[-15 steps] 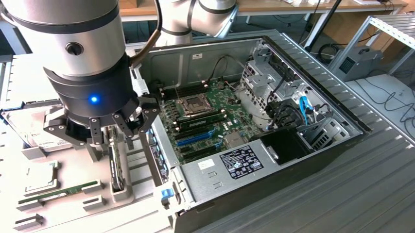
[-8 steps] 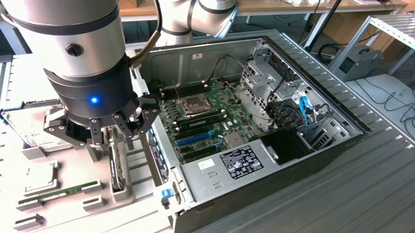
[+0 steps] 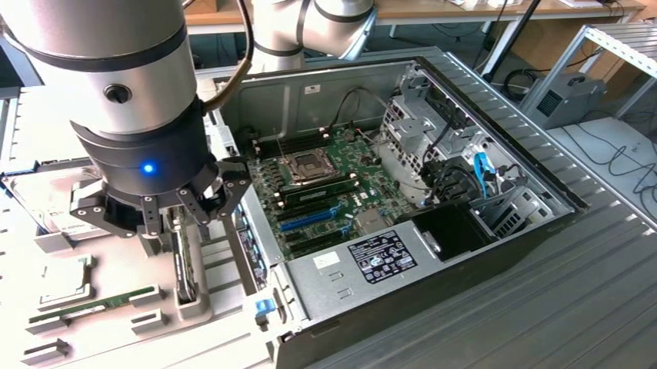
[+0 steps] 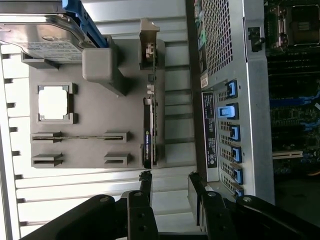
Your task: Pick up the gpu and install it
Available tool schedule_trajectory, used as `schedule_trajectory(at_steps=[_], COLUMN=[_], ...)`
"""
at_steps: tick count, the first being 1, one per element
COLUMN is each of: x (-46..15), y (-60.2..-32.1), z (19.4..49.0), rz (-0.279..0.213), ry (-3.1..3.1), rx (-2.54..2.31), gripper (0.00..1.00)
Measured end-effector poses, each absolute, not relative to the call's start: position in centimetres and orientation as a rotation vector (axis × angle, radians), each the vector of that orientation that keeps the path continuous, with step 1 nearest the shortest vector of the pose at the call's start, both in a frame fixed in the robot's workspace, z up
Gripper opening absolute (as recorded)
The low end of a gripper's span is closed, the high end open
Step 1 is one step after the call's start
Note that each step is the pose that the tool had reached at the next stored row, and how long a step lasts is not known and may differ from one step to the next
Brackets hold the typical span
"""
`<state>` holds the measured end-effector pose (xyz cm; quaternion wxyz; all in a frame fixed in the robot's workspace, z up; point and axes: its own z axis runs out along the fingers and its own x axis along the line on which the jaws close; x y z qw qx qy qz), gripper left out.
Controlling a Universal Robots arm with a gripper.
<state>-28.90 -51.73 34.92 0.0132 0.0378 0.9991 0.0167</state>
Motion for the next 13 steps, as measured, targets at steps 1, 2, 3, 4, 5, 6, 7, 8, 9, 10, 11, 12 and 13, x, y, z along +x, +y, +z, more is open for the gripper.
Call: schedule_trajectory(at_steps=[1, 2, 3, 4, 5, 6, 7, 8, 9, 10, 11, 12, 13], x=[-28.91, -28.96, -29.02, -29.06, -29.13, -29.19, -29.20, -29.21, -29.22, -29.23, -29.24, -29.25, -29.26], y=[-51.73, -51.74, -51.75, -51.76, -51.77, -51.79, -51.79, -51.79, -51.80, -51.80, -51.80, -51.80, -51.80], z=[34.89, 34.81, 34.71, 34.61, 34.49, 34.41, 34.39, 34.37, 34.36, 34.35, 34.34, 34.32, 34.31], rz=[0.052, 0.052, 0.052, 0.052, 0.052, 0.052, 0.052, 0.052, 0.052, 0.052, 0.052, 0.052, 0.052], ry=[3.112, 3.112, 3.112, 3.112, 3.112, 3.112, 3.113, 3.112, 3.112, 3.112, 3.112, 3.112, 3.112], rx=[0.118, 0.118, 0.118, 0.118, 0.118, 0.118, 0.118, 0.118, 0.118, 0.118, 0.118, 0.118, 0.118], gripper=[0.42, 0.42, 0.42, 0.42, 0.42, 0.42, 0.42, 0.42, 0.42, 0.42, 0.42, 0.42, 0.42])
